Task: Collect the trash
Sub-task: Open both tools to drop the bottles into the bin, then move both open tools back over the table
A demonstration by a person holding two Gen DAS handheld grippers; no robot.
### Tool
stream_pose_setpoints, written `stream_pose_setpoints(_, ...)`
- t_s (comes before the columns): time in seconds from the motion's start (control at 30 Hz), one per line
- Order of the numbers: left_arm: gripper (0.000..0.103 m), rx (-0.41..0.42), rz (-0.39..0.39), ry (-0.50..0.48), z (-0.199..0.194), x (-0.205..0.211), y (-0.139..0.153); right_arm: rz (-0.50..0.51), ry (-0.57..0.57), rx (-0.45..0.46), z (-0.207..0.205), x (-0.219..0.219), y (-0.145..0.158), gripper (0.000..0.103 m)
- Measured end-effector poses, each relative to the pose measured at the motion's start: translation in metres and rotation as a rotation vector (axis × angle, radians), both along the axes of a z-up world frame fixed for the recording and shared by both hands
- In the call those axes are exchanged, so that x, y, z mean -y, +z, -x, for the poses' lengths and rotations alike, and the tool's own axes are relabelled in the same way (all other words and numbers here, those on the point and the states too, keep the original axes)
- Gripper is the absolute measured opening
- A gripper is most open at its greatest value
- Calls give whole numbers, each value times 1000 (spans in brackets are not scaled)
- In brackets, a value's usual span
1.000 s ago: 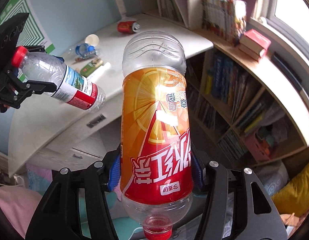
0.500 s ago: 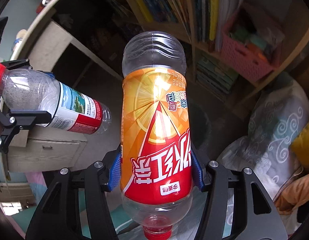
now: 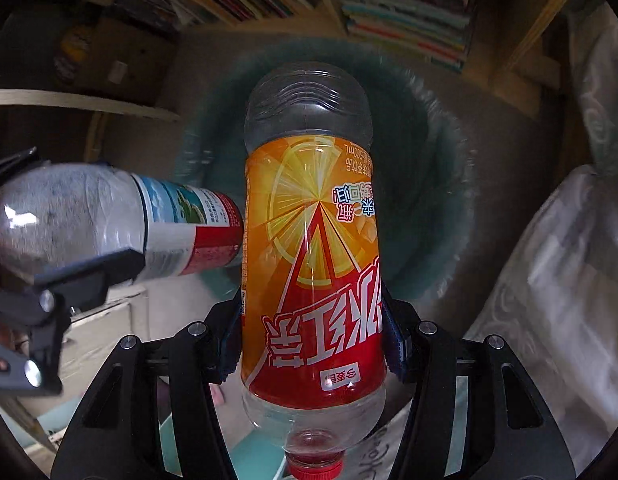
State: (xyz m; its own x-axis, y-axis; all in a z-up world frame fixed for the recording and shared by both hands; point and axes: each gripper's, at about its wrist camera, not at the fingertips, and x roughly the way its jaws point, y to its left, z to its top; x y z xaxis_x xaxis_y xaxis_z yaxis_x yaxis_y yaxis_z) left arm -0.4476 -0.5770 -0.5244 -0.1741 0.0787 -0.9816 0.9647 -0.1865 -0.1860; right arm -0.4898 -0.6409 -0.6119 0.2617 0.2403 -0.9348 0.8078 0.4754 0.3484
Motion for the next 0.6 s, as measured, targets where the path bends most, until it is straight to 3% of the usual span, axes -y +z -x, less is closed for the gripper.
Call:
stream_pose_setpoints(0.13, 67, 2, -70, 72, -10, 4, -36, 1, 20, -30, -12, 2, -22, 59)
stream_pose_setpoints(0.23, 68, 3, -85, 82, -11, 2, -43, -8, 19, -33, -14, -1, -25, 62)
stream_pose_setpoints(0.27, 69, 0, -85, 78, -10, 1, -42, -4, 13, -26, -13, -1, -27, 68)
stream_pose_setpoints(0.43, 71, -19, -64, 64, -11, -5, -34, 11, 5, -16, -7, 1, -16, 67)
stream_pose_setpoints(0.6, 72, -34, -52, 80, -18, -21, -4, 31, -4, -25, 2, 5, 4, 67)
